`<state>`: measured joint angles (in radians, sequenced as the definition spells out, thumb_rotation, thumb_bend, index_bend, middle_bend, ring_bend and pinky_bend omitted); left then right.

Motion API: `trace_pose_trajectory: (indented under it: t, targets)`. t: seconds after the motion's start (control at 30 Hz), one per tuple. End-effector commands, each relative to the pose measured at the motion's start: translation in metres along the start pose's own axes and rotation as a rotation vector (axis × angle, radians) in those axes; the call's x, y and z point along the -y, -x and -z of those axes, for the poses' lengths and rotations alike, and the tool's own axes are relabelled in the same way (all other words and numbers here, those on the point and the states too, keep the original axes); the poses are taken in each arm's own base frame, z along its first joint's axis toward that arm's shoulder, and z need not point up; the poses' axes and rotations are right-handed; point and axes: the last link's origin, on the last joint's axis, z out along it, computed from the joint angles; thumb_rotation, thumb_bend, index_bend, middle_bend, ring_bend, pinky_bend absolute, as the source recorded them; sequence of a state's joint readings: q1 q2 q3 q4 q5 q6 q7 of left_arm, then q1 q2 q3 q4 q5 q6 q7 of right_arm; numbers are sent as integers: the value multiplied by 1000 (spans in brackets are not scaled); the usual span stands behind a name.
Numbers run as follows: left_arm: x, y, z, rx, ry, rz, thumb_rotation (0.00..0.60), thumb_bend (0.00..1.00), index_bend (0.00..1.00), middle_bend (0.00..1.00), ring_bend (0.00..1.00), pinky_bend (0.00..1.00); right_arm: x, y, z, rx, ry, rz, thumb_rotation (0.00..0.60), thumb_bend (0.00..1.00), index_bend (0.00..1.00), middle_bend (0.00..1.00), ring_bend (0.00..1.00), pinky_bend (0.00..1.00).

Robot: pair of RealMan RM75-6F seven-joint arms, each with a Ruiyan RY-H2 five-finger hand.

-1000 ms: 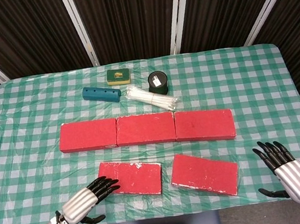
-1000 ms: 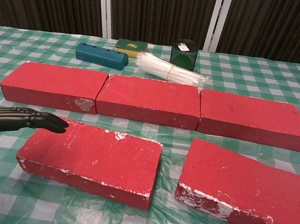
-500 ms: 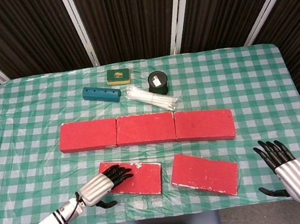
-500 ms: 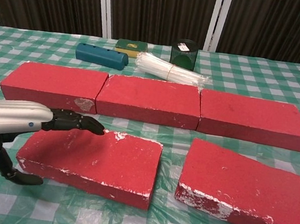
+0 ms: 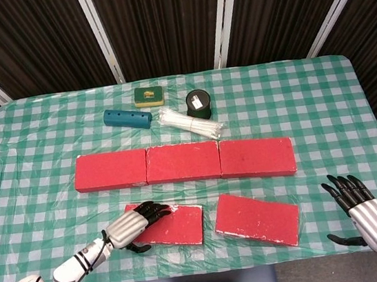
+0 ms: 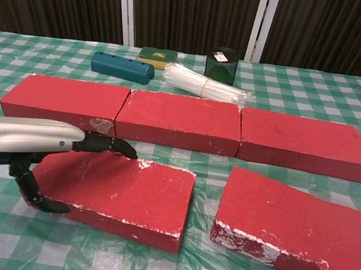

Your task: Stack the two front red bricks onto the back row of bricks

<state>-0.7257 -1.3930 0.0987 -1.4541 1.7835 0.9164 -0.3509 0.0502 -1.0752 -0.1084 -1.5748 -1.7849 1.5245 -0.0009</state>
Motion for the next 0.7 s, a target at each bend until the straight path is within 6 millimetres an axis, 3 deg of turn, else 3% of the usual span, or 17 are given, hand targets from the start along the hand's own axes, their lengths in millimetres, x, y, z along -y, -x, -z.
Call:
trace_pose_trajectory:
  t: [0.03,0.7]
  targets:
    - [2,-2,-4,-6,-4,-4,600,283,0,0,0,0,0,0,0,0,-1,1,533,142,0,0,0,0]
    - [13,-5,-15,29,-48,-15,600,287,0,0,0,0,1,3,-4,14,8,10,534,143,0,0,0,0]
